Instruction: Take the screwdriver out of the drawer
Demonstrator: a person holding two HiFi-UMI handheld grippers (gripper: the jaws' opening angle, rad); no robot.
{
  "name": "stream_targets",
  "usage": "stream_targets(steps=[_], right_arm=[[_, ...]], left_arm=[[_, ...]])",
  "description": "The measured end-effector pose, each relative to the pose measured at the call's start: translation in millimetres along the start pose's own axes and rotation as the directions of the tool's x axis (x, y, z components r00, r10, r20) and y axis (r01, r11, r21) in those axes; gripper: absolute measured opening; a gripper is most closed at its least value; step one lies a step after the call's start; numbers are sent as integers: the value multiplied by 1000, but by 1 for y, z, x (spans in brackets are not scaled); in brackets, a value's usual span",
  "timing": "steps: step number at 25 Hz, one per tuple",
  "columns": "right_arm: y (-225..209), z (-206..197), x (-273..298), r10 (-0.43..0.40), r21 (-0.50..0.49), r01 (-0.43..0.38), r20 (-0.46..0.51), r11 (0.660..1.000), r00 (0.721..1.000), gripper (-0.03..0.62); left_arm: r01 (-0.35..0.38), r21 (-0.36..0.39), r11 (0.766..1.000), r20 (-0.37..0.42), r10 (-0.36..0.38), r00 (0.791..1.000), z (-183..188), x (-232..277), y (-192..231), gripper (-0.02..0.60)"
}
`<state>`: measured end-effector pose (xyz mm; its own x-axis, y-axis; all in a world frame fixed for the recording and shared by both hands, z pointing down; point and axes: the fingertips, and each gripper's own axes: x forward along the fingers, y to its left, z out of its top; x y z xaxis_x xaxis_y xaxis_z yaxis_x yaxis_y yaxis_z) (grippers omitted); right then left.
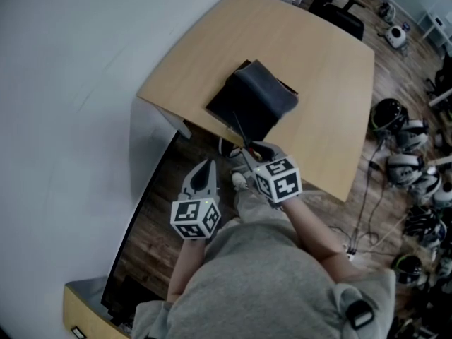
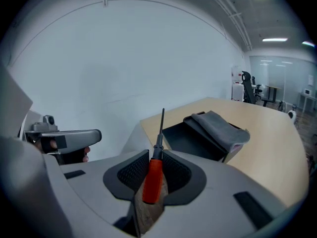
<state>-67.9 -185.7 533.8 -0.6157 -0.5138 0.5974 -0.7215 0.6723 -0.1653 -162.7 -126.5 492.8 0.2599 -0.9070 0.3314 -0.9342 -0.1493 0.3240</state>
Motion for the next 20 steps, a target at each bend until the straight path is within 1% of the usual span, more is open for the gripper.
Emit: stream_targets(steps=[10, 20], right_arm=[[26, -23, -47, 14, 10, -15, 47, 1000, 999, 84], [37, -34, -66, 16, 18, -18, 81, 1000, 997, 84]], left_arm=[[7, 2, 1000, 11, -7, 1000, -20, -34, -19, 0], [6, 8, 1000, 11, -6, 1000, -31, -51, -29, 0]])
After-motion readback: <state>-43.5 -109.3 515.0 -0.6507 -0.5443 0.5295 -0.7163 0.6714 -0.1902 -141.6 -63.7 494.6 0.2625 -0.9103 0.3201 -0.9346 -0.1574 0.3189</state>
